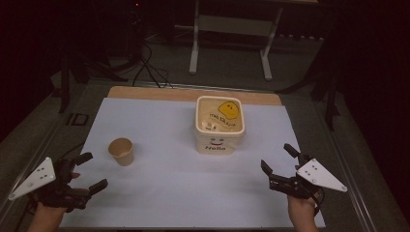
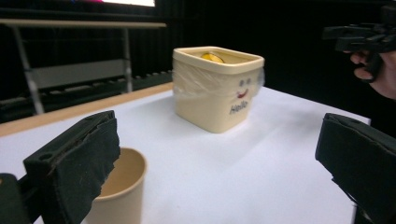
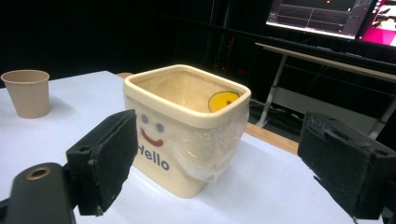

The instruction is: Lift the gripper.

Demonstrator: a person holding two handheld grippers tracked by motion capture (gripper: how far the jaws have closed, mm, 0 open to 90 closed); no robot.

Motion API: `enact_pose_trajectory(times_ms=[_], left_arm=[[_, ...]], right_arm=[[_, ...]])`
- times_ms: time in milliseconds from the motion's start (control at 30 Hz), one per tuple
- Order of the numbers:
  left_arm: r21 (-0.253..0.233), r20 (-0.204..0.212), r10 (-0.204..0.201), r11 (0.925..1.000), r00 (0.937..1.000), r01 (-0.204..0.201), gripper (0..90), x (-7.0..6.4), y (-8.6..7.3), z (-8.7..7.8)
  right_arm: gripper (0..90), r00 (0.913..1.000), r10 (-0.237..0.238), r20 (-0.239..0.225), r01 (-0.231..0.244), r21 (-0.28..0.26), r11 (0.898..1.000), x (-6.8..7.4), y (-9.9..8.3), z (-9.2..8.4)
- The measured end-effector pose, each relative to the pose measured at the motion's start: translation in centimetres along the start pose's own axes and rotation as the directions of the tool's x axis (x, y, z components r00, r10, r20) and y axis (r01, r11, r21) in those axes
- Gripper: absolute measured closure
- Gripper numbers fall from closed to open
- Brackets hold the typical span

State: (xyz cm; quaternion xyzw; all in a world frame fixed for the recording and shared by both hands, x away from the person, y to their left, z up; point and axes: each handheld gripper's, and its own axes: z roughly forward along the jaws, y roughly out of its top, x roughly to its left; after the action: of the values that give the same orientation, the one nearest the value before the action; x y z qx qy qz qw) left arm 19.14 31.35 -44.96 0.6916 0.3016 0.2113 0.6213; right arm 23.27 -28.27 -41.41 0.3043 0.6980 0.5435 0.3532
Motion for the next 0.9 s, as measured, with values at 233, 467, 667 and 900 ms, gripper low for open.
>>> enact_pose_trajectory(times_ms=[233,467,667,900], left_arm=[[0.011,0.049,-0.037,0.9993,0.9981,0.036,0.6,-0.4,0.7,0.1],[0.04,0.053,-0.029,0.9988,0.9982,0.027,0.5,-1.0,1.7,-0.1],[0.004,0.087,-0.019,0.9998,0.996,0.019,0.5,-0.8,4.0,-1.1],[0.045,0.109,0.017,0.9987,0.9939,-0.022,0.6,-0.1,6.9,-1.3]], right_arm=[[12.3,0.9999,0.011,0.001,-0.011,0.002,1.0,0.0,0.0,-0.1],[12.3,0.9998,0.021,-0.001,-0.021,0.006,1.0,0.0,0.0,0.0],[12.3,0.9997,0.026,-0.003,-0.026,0.005,1.0,-0.1,0.1,0.0],[12.3,0.9992,0.036,-0.014,-0.036,0.006,0.999,-0.1,0.1,0.0]])
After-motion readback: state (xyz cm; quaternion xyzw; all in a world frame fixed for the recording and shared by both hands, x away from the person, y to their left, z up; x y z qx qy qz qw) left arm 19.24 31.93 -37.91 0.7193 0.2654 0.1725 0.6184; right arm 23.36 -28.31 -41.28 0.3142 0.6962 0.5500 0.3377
